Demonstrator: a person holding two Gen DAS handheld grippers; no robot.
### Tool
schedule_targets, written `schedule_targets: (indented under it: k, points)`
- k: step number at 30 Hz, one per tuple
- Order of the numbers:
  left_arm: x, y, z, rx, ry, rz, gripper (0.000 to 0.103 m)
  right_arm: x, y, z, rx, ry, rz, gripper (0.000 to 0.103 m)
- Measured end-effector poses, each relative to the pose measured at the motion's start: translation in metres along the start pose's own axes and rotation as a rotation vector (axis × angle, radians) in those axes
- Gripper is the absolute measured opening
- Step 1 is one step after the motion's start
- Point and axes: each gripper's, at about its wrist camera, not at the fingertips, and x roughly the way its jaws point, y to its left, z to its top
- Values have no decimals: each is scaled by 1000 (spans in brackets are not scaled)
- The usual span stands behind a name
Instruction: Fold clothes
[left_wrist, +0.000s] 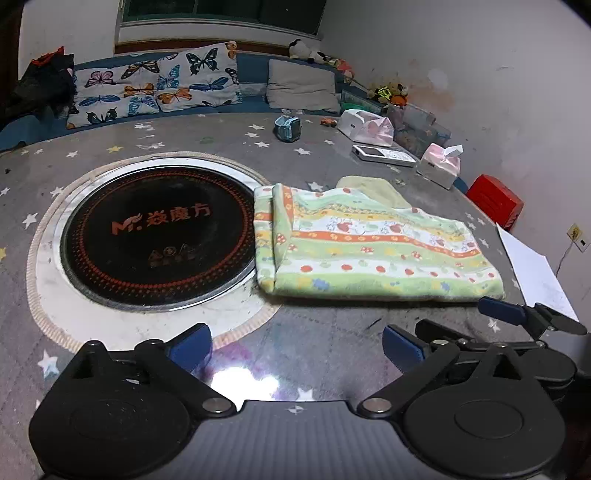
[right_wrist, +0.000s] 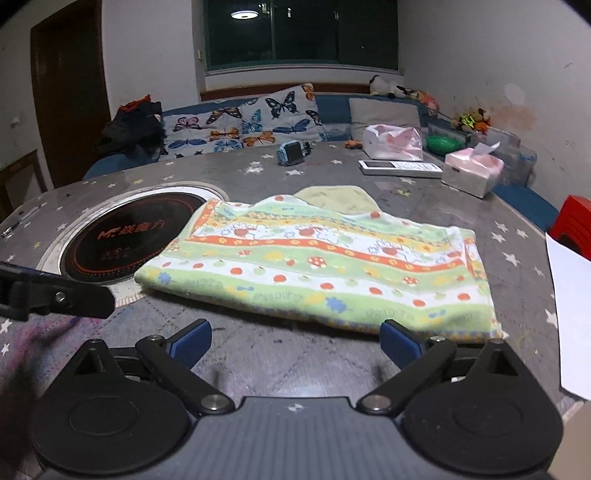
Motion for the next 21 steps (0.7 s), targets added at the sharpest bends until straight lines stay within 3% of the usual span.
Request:
schedule_targets:
  k: [21]
  points:
    - [-11,-1,-13,-13,-20,4,102,-2,6,-9,36,9,-28,103]
